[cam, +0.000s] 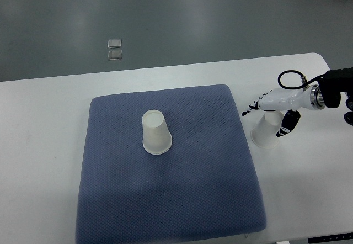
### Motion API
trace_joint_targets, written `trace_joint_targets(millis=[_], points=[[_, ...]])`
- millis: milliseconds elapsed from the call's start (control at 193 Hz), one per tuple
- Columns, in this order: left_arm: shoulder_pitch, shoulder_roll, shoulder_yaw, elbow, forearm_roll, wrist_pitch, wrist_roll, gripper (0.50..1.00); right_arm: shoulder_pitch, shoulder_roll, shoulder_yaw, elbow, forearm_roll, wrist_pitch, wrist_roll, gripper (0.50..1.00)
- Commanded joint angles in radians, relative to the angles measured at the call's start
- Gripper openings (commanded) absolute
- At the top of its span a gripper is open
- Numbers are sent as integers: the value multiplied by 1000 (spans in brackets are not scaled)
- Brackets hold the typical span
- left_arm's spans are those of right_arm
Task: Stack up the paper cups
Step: 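Close the right hand's fingers around the upside-down white cup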
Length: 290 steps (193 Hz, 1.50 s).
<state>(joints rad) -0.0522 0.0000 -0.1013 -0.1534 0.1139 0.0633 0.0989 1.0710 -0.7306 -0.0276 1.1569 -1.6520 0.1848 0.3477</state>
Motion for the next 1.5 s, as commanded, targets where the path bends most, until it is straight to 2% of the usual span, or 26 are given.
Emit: trace_joint_targets(millis=[0,729,766,848,900,983,1138,1169,1495], points=[[0,0,0,0,0,0,1,1000,-11,0,0,-8,-2,-8,1,905],[0,0,0,0,0,0,1,1000,-40,30,-2,-42,-9,-28,2,889],[0,0,0,0,1,0,1,1000,-40,31,-2,-42,-9,-28,2,870],[0,0,0,0,0,0,-2,1000,-40,30,-2,-42,-9,-27,2,862],[0,0,0,0,0,0,1,1000,-40,31,-2,-42,-9,-24,2,821],[0,0,0,0,0,0,1,1000,-40,31,-3,-42,-9,-21,2,782],[0,0,0,0,0,1,-2,1000,-37,30,-3,-42,-8,-15,4,619],[0,0,0,0,0,1,1,1000,-36,30,-3,-42,-8,-13,4,599],[0,0,0,0,1,0,1,1000,-23,23,-3,-40,-5,-10,5,592]])
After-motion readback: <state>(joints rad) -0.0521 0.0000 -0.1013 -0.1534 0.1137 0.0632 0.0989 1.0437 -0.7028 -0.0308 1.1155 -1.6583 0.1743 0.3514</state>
